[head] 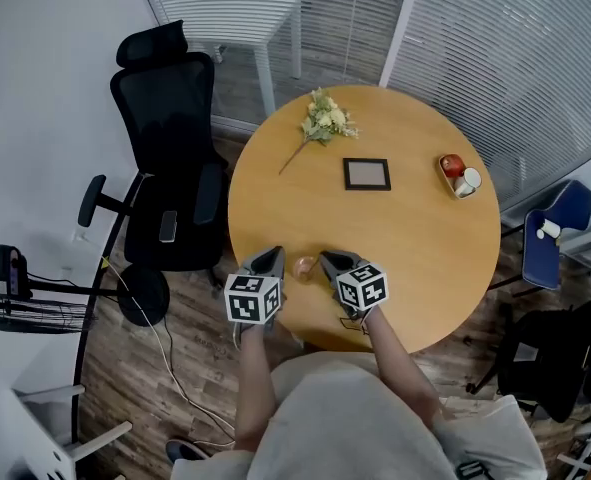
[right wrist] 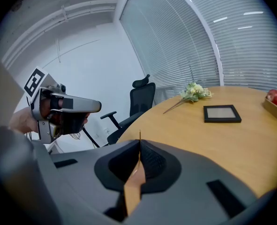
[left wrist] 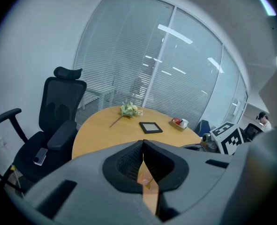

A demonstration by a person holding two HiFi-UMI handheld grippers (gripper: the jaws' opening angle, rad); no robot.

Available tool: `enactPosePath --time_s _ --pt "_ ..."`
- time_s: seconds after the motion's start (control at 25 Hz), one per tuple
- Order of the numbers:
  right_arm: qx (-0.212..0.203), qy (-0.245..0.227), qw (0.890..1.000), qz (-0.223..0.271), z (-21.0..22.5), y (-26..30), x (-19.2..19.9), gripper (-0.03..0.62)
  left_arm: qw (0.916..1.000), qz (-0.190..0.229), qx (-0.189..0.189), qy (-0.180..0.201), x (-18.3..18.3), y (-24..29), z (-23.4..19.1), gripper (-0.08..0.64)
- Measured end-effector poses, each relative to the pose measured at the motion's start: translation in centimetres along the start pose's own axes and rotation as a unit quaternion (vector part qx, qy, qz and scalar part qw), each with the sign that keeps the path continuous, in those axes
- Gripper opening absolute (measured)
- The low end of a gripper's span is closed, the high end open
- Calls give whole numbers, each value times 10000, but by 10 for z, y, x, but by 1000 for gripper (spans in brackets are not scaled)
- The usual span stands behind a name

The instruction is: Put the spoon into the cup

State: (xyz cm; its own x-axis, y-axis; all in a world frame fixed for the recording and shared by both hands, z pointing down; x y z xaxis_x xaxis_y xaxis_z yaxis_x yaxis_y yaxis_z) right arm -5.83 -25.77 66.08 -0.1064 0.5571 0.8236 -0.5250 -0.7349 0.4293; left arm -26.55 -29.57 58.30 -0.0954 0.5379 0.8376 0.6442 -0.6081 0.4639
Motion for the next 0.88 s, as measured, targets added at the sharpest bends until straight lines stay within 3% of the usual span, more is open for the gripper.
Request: enactPosePath --time_s 0.28,0.48,0.88 --pt "148 9 9999 12 -3 -2 1 9 9998 60 -188 -68 8 -18 2 8" --pt "191 18 9998 29 -5 -10 1 55 9993 100 -335 -136 16 -35 10 8" --pt "-273 -214 9993 126 -12 -59 1 55 9953 192 -845 -441 46 -62 54 8"
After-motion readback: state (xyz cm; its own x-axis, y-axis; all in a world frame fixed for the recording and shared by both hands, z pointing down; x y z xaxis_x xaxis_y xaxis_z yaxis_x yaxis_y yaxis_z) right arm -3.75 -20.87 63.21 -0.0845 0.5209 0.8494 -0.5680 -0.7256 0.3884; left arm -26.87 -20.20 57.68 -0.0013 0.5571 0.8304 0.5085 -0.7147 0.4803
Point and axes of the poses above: the fingertips, and each gripper's own axes: y forward along the fingers, z to its right, x out of its underside, the point moved 10 cm from there along -y, backward along the fingers, and after that the axes turned 6 degrees about z, right-handed, at the moved point
